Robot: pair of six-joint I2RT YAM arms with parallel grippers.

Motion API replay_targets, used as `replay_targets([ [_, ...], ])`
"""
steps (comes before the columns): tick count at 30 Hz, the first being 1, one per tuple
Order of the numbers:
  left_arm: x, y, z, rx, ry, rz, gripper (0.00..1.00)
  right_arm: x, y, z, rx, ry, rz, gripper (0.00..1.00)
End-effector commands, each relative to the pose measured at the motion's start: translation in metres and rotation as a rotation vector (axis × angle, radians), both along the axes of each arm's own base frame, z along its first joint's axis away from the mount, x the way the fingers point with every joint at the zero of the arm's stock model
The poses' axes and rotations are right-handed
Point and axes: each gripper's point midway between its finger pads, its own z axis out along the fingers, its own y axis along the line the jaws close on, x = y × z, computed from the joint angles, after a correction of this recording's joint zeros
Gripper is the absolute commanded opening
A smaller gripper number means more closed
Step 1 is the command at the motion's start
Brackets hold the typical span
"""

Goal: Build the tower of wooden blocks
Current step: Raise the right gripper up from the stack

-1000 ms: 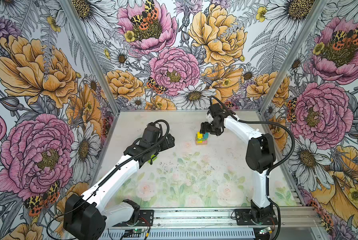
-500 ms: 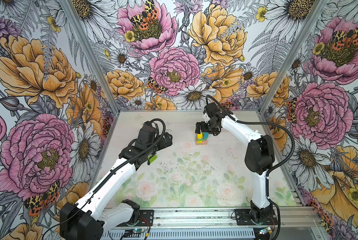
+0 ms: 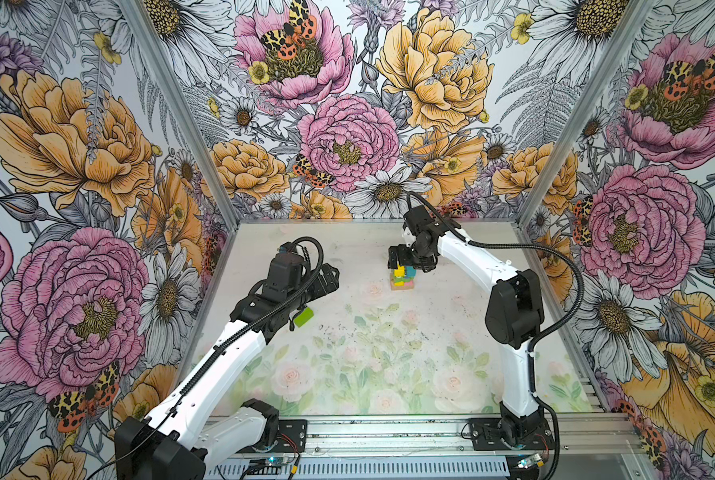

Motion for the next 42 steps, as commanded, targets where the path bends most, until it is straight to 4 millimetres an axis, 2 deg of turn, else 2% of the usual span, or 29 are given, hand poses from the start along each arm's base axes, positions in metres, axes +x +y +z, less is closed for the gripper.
replay_targets([
  [1, -0.002, 0.000, 0.000, 0.000, -0.009, -0.021, 0.99, 0.007, 0.008, 0.014, 0.007, -0.043, 0.014, 0.98],
  [6, -0.002, 0.002, 0.001, -0.002, -0.011, -0.018, 0.99, 0.012, -0.001, 0.018, -0.023, -0.062, -0.015, 0.99],
  [12, -0.002, 0.004, -0.001, -0.003, -0.007, -0.017, 0.99, 0.014, -0.007, 0.004, -0.013, -0.020, -0.033, 1.00],
  [22, -0.001, 0.006, -0.003, -0.002, 0.000, -0.010, 0.99, 0.016, -0.013, -0.006, -0.023, -0.001, -0.049, 1.00],
  [34, 0.000, 0.005, -0.006, 0.000, 0.008, -0.009, 0.99, 0.010, -0.002, -0.020, 0.018, 0.050, -0.022, 0.99],
  [42, 0.000, 0.005, -0.007, 0.002, 0.012, -0.009, 0.99, 0.008, 0.005, -0.022, 0.027, 0.055, -0.008, 0.99],
])
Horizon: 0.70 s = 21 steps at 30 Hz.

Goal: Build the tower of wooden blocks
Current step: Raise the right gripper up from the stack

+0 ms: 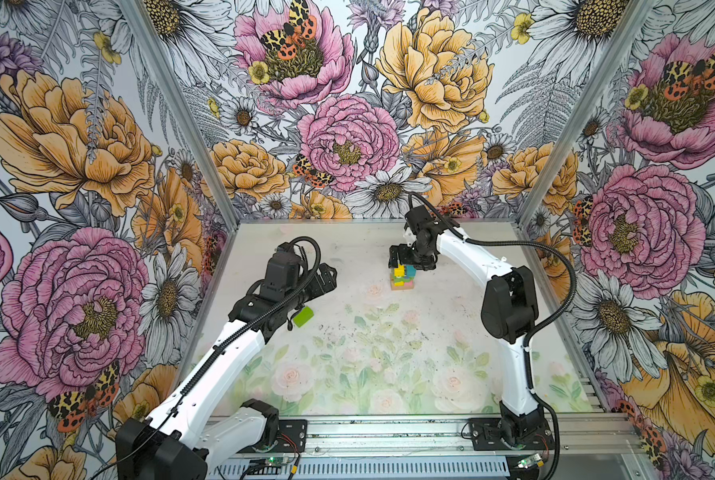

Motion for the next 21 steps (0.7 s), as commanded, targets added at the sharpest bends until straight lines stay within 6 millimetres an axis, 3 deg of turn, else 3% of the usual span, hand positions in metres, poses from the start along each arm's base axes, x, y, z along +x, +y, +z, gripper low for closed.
replay_targets([
  [1, -0.0010, 0.0001, -0.0047, 0.006, 0.004, -0.017, 0.99, -0.0018, 0.0080, -0.0045, 0.015, 0.012, 0.012, 0.99],
  [21, -0.0044, 0.0035, -0.0084, 0.007, 0.007, -0.011, 0.99, -0.0033, 0.0168, -0.0026, 0.027, 0.010, 0.027, 0.97],
])
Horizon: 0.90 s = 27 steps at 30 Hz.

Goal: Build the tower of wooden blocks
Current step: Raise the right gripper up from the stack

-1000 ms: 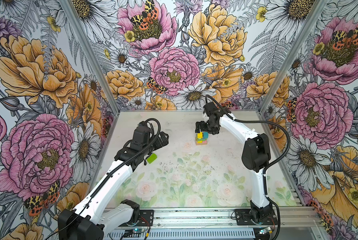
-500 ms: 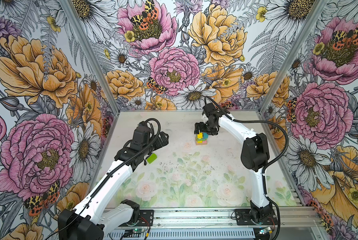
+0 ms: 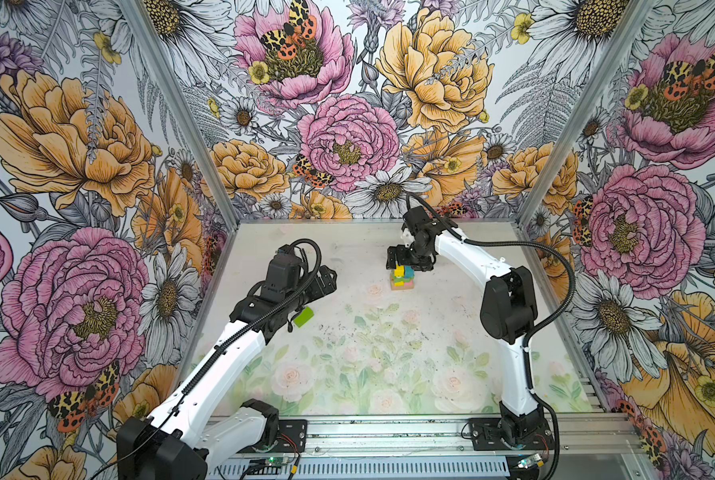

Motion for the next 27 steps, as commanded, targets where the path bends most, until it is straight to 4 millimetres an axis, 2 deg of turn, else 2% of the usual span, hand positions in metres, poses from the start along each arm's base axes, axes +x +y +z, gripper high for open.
replay_targets([
  [1, -0.003, 0.002, 0.000, -0.001, -0.011, -0.013, 0.99, 0.002, 0.009, -0.003, 0.012, 0.002, 0.009, 0.97],
  [9, -0.004, 0.007, 0.000, -0.003, -0.013, -0.002, 0.99, 0.002, 0.010, -0.003, 0.010, -0.001, 0.012, 0.97],
  [12, -0.004, 0.008, -0.001, 0.000, -0.012, 0.002, 0.99, 0.004, 0.006, 0.003, -0.002, -0.021, 0.008, 0.98],
  [20, -0.012, 0.023, -0.007, 0.044, 0.014, 0.053, 0.99, 0.007, -0.016, 0.044, -0.049, -0.126, -0.015, 0.99],
  [24, -0.023, 0.037, -0.011, 0.069, 0.023, 0.110, 0.99, 0.002, -0.027, 0.073, -0.079, -0.194, -0.027, 1.00],
  [27, -0.035, 0.051, -0.023, 0.090, 0.063, 0.161, 0.99, -0.006, -0.025, 0.089, -0.075, -0.228, -0.014, 1.00],
])
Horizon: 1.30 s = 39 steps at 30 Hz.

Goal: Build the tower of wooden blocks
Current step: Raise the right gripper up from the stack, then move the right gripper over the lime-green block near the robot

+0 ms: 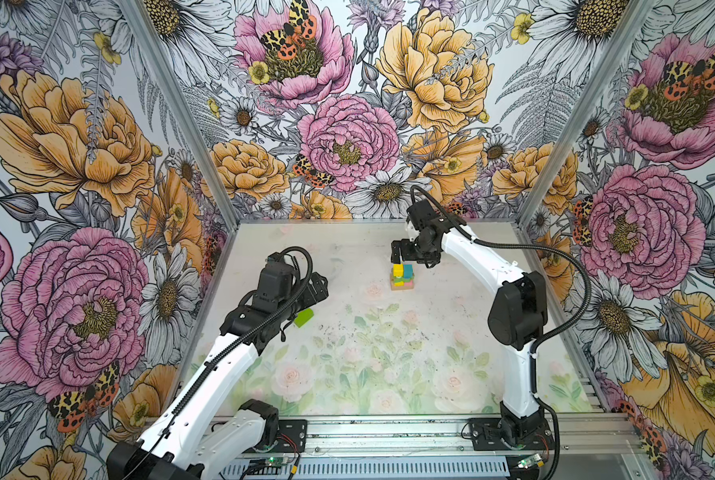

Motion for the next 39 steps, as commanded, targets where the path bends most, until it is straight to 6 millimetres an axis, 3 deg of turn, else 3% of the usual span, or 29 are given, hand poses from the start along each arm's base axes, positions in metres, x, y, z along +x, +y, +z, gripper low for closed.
replay_targets([
  [1, -0.016, 0.025, -0.023, 0.047, 0.066, 0.101, 0.99, -0.009, -0.005, 0.040, -0.010, -0.096, 0.009, 1.00],
  [6, -0.035, 0.044, -0.050, 0.041, 0.125, 0.223, 0.98, -0.025, 0.009, 0.055, -0.017, -0.132, 0.050, 1.00],
  [11, -0.048, 0.070, -0.044, 0.018, 0.083, 0.352, 0.95, -0.048, 0.042, 0.057, -0.018, -0.145, 0.141, 1.00],
  [18, -0.047, 0.090, -0.023, -0.076, 0.056, 0.414, 0.90, -0.077, 0.107, 0.024, 0.085, -0.128, 0.257, 1.00],
  [25, -0.047, 0.103, 0.008, -0.167, -0.010, 0.428, 0.89, -0.092, 0.166, -0.001, 0.145, -0.137, 0.380, 1.00],
  [26, -0.048, 0.102, 0.010, -0.180, -0.017, 0.420, 0.89, -0.103, 0.181, -0.004, 0.159, -0.133, 0.417, 1.00],
  [29, -0.053, 0.098, 0.003, -0.203, 0.000, 0.401, 0.88, -0.102, 0.189, -0.007, 0.179, -0.129, 0.426, 1.00],
  [33, -0.066, 0.104, -0.021, -0.177, 0.069, 0.446, 0.89, -0.102, 0.199, -0.013, 0.182, -0.123, 0.449, 1.00],
  [39, -0.080, 0.106, -0.018, -0.200, 0.048, 0.480, 0.90, -0.119, 0.237, -0.044, 0.169, -0.095, 0.527, 1.00],
])
